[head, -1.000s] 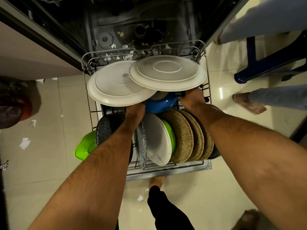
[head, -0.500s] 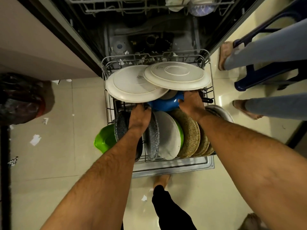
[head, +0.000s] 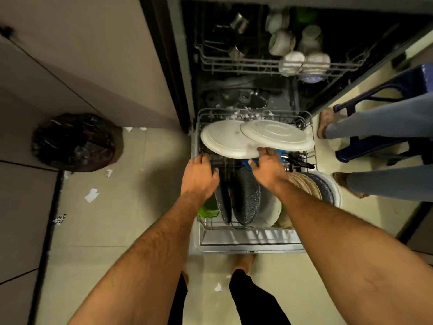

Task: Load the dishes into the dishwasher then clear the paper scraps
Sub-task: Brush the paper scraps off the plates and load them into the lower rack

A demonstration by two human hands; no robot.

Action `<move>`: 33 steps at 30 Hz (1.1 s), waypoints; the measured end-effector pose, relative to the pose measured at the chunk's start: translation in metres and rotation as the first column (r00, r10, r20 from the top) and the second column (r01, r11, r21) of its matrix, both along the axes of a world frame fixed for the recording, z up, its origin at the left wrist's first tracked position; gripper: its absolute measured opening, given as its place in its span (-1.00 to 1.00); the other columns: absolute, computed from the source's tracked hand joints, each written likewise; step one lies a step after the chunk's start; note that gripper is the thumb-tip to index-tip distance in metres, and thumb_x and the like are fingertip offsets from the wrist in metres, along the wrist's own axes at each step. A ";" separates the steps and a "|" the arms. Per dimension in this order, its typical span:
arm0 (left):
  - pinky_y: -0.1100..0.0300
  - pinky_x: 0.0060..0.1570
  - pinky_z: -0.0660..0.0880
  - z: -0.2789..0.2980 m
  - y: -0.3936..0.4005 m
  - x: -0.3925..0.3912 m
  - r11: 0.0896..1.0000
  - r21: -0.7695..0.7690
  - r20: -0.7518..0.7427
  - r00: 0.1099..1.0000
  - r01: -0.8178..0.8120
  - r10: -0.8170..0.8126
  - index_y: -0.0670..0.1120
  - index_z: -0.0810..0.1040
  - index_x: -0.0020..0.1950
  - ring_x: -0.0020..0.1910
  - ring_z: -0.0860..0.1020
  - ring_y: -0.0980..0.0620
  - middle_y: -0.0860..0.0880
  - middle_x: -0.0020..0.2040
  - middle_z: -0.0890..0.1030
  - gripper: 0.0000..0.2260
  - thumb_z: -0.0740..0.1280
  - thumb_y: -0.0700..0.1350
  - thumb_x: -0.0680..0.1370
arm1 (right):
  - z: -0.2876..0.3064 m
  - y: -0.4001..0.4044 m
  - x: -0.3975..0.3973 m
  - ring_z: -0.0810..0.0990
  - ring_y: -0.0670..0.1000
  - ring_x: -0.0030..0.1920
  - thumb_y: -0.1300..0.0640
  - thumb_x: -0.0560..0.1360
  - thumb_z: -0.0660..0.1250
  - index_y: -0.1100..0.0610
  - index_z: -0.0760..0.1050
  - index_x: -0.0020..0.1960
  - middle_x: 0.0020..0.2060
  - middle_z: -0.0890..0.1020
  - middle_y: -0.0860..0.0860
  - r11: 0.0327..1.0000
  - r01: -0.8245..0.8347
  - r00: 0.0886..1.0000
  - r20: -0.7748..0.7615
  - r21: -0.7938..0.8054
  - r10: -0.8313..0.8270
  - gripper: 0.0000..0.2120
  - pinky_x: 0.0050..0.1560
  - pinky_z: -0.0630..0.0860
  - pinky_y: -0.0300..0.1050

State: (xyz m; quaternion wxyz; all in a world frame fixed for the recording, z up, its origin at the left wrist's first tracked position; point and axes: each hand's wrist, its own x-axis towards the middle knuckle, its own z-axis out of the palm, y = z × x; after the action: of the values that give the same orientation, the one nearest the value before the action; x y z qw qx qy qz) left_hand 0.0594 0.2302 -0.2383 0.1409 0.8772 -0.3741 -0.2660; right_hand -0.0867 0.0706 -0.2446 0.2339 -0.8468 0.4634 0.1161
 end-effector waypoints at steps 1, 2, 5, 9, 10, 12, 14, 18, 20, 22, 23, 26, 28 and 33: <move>-0.04 0.37 0.32 0.011 0.010 0.011 0.999 0.004 0.067 0.997 0.032 -0.032 -0.25 0.40 0.41 0.30 0.44 -0.23 -0.25 0.33 0.49 -0.54 0.24 0.01 0.60 | 0.012 0.010 0.013 0.30 0.28 0.45 0.02 0.63 0.29 0.25 0.33 0.49 0.42 0.40 0.26 1.000 -0.015 1.000 0.012 -0.016 0.015 -0.49 0.49 0.24 0.10; -0.04 0.42 0.28 0.021 0.019 0.021 0.999 0.007 0.120 0.991 0.052 -0.053 -0.26 0.38 0.43 0.33 0.42 -0.22 -0.25 0.35 0.47 -0.51 0.23 0.02 0.60 | 0.022 0.019 0.024 0.31 0.28 0.43 0.02 0.63 0.29 0.25 0.34 0.48 0.40 0.41 0.26 0.999 -0.035 0.999 0.021 -0.036 0.036 -0.49 0.48 0.25 0.11; -0.06 0.53 0.14 0.063 0.059 0.063 1.000 0.006 0.209 0.977 0.028 -0.028 -0.27 0.30 0.51 0.45 0.33 -0.19 -0.24 0.45 0.40 -0.44 0.19 0.04 0.61 | 0.065 0.056 0.072 0.34 0.25 0.38 0.01 0.64 0.26 0.23 0.33 0.46 0.38 0.42 0.23 0.991 -0.102 0.992 0.064 -0.081 0.108 -0.52 0.43 0.30 0.12; -0.06 0.55 0.11 0.123 0.115 0.122 0.998 -0.014 0.313 0.947 -0.066 0.067 -0.27 0.25 0.54 0.50 0.28 -0.19 -0.25 0.49 0.35 -0.41 0.18 0.07 0.62 | 0.127 0.104 0.139 0.33 0.23 0.38 -0.01 0.64 0.27 0.23 0.33 0.46 0.37 0.42 0.20 0.968 -0.200 0.966 0.136 -0.153 0.221 -0.51 0.41 0.32 0.10; -0.07 0.55 0.11 0.141 0.132 0.140 0.995 -0.021 0.339 0.935 -0.101 0.102 -0.27 0.25 0.54 0.50 0.28 -0.19 -0.25 0.49 0.35 -0.40 0.18 0.08 0.62 | 0.146 0.118 0.159 0.33 0.23 0.40 -0.01 0.63 0.28 0.23 0.32 0.48 0.38 0.41 0.20 0.955 -0.235 0.954 0.143 -0.181 0.262 -0.49 0.43 0.31 0.10; -0.08 0.54 0.12 0.170 0.159 0.170 0.988 -0.029 0.375 0.914 -0.153 0.152 -0.27 0.25 0.55 0.51 0.28 -0.19 -0.24 0.49 0.36 -0.39 0.18 0.09 0.62 | 0.176 0.139 0.194 0.30 0.23 0.46 -0.02 0.63 0.29 0.23 0.30 0.51 0.43 0.38 0.20 0.934 -0.279 0.933 0.167 -0.223 0.318 -0.45 0.48 0.29 0.10; -0.07 0.54 0.12 0.201 0.191 0.204 0.979 -0.041 0.413 0.889 -0.199 0.198 -0.26 0.25 0.55 0.51 0.27 -0.19 -0.23 0.50 0.35 -0.39 0.17 0.11 0.63 | 0.209 0.163 0.234 0.27 0.21 0.49 -0.04 0.64 0.28 0.23 0.28 0.53 0.46 0.36 0.20 0.908 -0.328 0.904 0.191 -0.263 0.382 -0.43 0.50 0.28 0.09; -0.08 0.54 0.14 0.263 0.245 0.266 0.952 -0.090 0.488 0.820 -0.294 0.299 -0.26 0.24 0.56 0.51 0.27 -0.19 -0.23 0.50 0.35 -0.38 0.15 0.13 0.63 | 0.266 0.205 0.314 0.29 0.20 0.48 -0.06 0.63 0.29 0.23 0.30 0.52 0.46 0.37 0.22 0.828 -0.420 0.824 0.227 -0.371 0.520 -0.42 0.49 0.30 0.09; -0.07 0.56 0.09 0.293 0.267 0.292 0.927 -0.146 0.499 0.783 -0.346 0.371 -0.26 0.21 0.57 0.54 0.23 -0.18 -0.24 0.52 0.32 -0.37 0.15 0.12 0.63 | 0.291 0.225 0.349 0.30 0.23 0.48 -0.05 0.62 0.31 0.25 0.31 0.52 0.46 0.38 0.25 0.784 -0.462 0.779 0.233 -0.414 0.582 -0.42 0.48 0.31 0.12; -0.06 0.58 0.04 0.317 0.283 0.314 0.900 -0.189 0.505 0.747 -0.393 0.432 -0.25 0.19 0.58 0.56 0.19 -0.18 -0.24 0.54 0.28 -0.36 0.16 0.11 0.63 | 0.313 0.242 0.381 0.31 0.25 0.47 -0.03 0.62 0.32 0.27 0.32 0.51 0.45 0.39 0.27 0.744 -0.492 0.735 0.243 -0.451 0.633 -0.42 0.49 0.31 0.13; -0.06 0.58 0.03 0.331 0.293 0.327 0.884 -0.211 0.514 0.722 -0.417 0.464 -0.26 0.18 0.58 0.56 0.19 -0.18 -0.24 0.55 0.27 -0.36 0.17 0.11 0.62 | 0.328 0.253 0.399 0.31 0.26 0.47 -0.03 0.61 0.33 0.28 0.32 0.51 0.45 0.39 0.28 0.720 -0.508 0.706 0.250 -0.473 0.663 -0.42 0.50 0.30 0.12; -0.07 0.57 0.07 0.365 0.316 0.360 0.846 -0.257 0.540 0.657 -0.467 0.527 -0.27 0.22 0.56 0.54 0.24 -0.20 -0.25 0.51 0.32 -0.34 0.22 0.10 0.59 | 0.360 0.278 0.447 0.29 0.24 0.49 -0.04 0.62 0.32 0.27 0.29 0.53 0.47 0.37 0.28 0.657 -0.546 0.634 0.256 -0.520 0.730 -0.39 0.54 0.24 0.09; -0.07 0.54 0.14 0.384 0.330 0.383 0.823 -0.284 0.565 0.608 -0.492 0.558 -0.26 0.29 0.52 0.48 0.31 -0.21 -0.25 0.46 0.38 -0.36 0.25 0.11 0.56 | 0.378 0.290 0.480 0.29 0.24 0.49 -0.05 0.62 0.31 0.27 0.28 0.54 0.46 0.37 0.28 0.618 -0.562 0.590 0.257 -0.549 0.765 -0.38 0.54 0.22 0.09; -0.07 0.53 0.17 0.418 0.355 0.444 0.786 -0.330 0.589 0.537 -0.522 0.604 -0.26 0.34 0.46 0.42 0.36 -0.22 -0.25 0.39 0.43 -0.39 0.27 0.10 0.54 | 0.417 0.310 0.559 0.37 0.21 0.41 -0.04 0.60 0.33 0.25 0.32 0.49 0.37 0.43 0.24 0.538 -0.583 0.492 0.262 -0.610 0.830 -0.42 0.47 0.33 0.09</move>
State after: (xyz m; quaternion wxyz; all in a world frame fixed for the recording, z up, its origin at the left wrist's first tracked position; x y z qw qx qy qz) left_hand 0.5036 0.5853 0.1797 0.1252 0.9748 -0.1106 0.1476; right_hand 0.4720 0.3809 0.1728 0.0800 -0.9868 -0.0103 -0.1404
